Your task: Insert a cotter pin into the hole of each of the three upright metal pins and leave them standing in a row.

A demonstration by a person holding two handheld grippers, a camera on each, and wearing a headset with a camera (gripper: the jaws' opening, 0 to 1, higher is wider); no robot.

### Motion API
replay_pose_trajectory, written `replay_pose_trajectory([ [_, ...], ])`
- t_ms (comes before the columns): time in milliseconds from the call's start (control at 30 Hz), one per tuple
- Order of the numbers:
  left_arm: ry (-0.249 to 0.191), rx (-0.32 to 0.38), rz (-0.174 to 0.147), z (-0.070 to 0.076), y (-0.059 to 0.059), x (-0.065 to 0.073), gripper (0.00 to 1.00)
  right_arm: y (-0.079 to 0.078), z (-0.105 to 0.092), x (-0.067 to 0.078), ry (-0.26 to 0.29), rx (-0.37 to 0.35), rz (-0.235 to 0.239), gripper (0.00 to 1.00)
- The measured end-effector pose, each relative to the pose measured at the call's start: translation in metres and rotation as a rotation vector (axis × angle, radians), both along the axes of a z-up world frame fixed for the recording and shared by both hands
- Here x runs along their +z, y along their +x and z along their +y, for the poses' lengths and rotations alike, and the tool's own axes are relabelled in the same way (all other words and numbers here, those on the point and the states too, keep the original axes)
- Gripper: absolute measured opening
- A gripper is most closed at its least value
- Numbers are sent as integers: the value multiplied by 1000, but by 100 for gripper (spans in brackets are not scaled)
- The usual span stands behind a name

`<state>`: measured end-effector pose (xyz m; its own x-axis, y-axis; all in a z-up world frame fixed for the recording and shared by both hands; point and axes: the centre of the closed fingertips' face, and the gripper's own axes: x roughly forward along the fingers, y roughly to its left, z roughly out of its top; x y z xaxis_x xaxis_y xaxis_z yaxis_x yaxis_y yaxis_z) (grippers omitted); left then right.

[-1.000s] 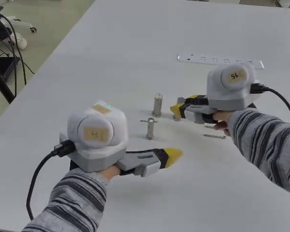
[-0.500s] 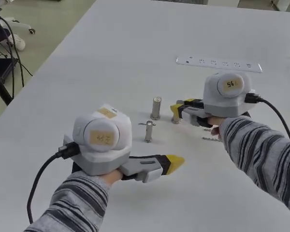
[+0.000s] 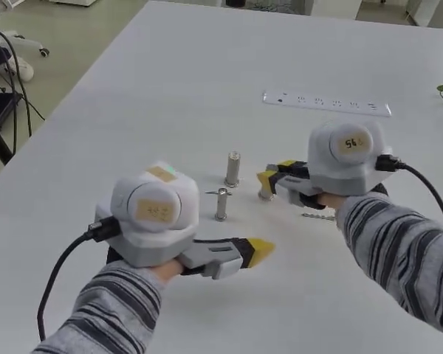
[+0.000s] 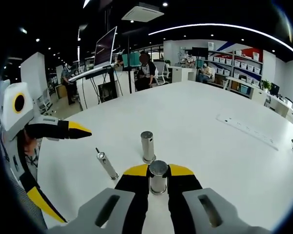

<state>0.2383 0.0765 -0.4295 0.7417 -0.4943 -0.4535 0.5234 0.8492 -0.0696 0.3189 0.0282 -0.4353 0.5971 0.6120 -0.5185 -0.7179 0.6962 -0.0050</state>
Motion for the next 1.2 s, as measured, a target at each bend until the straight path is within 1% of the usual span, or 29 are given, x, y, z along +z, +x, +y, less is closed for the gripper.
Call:
replay_pose_trajectory([
  [167,-3,2,-5,1,1,1,99,-17,-6,-3,-14,-2,9,8],
  [267,-2,-1,-6,0,1,1,99,-25,-10,-4,-13,-14,24,8],
  [367,-3,-4,-6,-1,0,1,99,-32,-14,-5,-11,-24,25,9],
  [433,-2,-8,-11,-2,0,2,99,-36,-17,-7,-10,-30,24,8],
  [500,-5,-9,-12,-3,0,2,99,-39,-21,-9,-3,-45,35,9],
  [567,-4,-11,-11,-3,0,2,99,-42,-25,-12,-9,-48,35,9],
  [700,-3,-15,-14,-4,0,3,99,-47,-31,-15,-19,-55,39,9],
  [767,-4,-16,-19,-5,0,3,99,-48,-32,-14,-19,-56,35,9],
  [900,0,-20,-16,-5,0,3,99,-49,-35,-14,-9,-69,30,9],
  [967,1,-20,-15,-5,0,2,99,-51,-35,-15,-17,-63,17,9],
  [1067,-2,-21,-11,-5,0,2,99,-51,-35,-14,-13,-71,13,9],
  [1200,-1,-26,-17,-7,0,3,99,-51,-36,-14,1,-98,26,9],
])
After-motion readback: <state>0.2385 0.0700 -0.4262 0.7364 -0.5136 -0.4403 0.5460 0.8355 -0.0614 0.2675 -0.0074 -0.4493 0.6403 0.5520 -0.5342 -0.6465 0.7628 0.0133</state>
